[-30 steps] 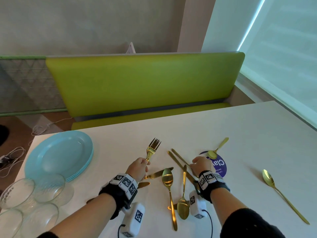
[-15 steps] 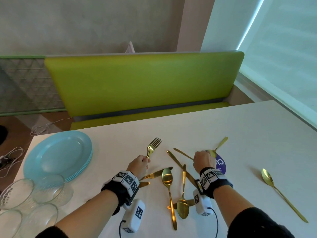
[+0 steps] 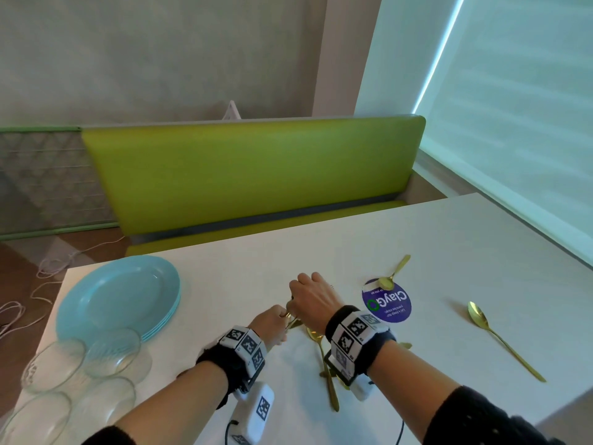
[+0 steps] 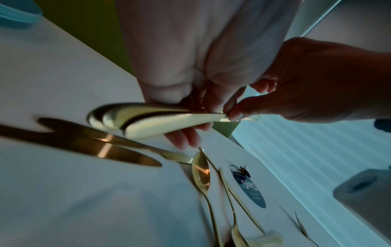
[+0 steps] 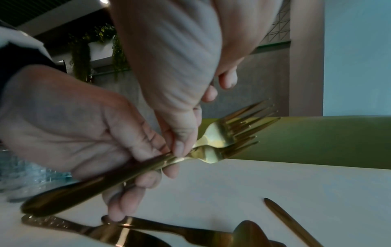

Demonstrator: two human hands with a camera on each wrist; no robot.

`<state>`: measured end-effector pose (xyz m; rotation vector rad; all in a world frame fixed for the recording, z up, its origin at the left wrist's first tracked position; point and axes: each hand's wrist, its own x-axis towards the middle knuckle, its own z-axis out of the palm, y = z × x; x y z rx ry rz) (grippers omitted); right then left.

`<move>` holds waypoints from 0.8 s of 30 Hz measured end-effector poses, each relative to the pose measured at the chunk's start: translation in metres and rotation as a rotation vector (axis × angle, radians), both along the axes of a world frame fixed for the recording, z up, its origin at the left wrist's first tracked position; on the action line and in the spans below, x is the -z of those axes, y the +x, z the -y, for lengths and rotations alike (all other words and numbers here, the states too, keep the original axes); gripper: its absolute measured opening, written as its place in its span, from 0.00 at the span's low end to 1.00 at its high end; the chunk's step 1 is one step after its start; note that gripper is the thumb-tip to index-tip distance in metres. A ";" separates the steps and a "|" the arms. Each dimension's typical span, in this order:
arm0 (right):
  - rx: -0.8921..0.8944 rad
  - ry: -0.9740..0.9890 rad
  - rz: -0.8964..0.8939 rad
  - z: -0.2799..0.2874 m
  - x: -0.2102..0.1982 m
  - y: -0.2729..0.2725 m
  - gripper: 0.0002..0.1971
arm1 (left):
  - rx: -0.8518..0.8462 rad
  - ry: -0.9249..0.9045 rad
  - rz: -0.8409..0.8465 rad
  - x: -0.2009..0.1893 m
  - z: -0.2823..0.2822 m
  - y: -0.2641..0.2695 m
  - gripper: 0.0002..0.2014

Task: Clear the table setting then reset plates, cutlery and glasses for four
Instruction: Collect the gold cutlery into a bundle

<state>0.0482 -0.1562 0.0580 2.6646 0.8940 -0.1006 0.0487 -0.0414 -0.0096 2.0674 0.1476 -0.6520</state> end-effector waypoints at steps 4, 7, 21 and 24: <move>-0.009 -0.017 -0.023 -0.005 0.002 -0.008 0.10 | 0.000 -0.124 -0.065 -0.007 -0.004 -0.017 0.08; -0.017 -0.004 -0.072 -0.009 0.002 -0.016 0.13 | -0.012 -0.211 -0.119 -0.010 -0.008 -0.027 0.07; 0.718 0.695 0.011 0.030 0.036 -0.040 0.07 | -0.117 -0.328 -0.107 -0.002 -0.023 -0.023 0.12; 0.928 0.488 -0.224 0.038 0.056 -0.047 0.12 | -0.173 -0.378 -0.132 0.004 -0.027 -0.022 0.13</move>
